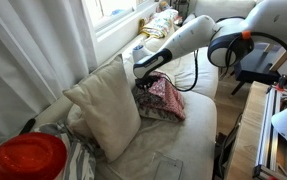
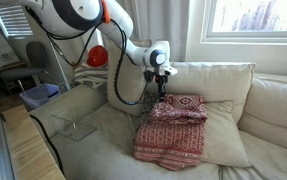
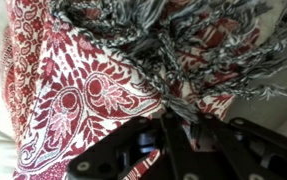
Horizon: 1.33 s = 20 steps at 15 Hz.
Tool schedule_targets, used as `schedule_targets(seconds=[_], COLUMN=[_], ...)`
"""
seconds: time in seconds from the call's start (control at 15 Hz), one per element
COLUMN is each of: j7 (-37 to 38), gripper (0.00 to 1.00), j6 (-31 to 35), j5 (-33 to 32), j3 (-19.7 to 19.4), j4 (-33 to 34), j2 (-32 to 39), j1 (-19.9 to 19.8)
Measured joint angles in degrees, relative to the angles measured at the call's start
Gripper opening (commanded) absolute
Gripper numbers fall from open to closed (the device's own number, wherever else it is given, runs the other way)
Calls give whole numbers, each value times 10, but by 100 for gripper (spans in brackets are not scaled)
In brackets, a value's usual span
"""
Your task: Move the red blanket forwards then place the pillow upright
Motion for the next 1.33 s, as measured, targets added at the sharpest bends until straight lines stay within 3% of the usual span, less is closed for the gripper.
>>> schedule_targets(seconds=[0.27, 0.6, 0.93, 1.0, 1.33], j7=[0, 0, -7, -7, -6], gripper=[4, 4, 4, 15, 15], j6=[-77, -173, -243, -251, -246], j5=[-1, -6, -10, -16, -21], j3=[-21, -50, -56, -55, -48], j4=[-41, -157, -291, -319, -319], j2=[-50, -140, -205, -215, -215], j1=[2, 11, 13, 13, 7])
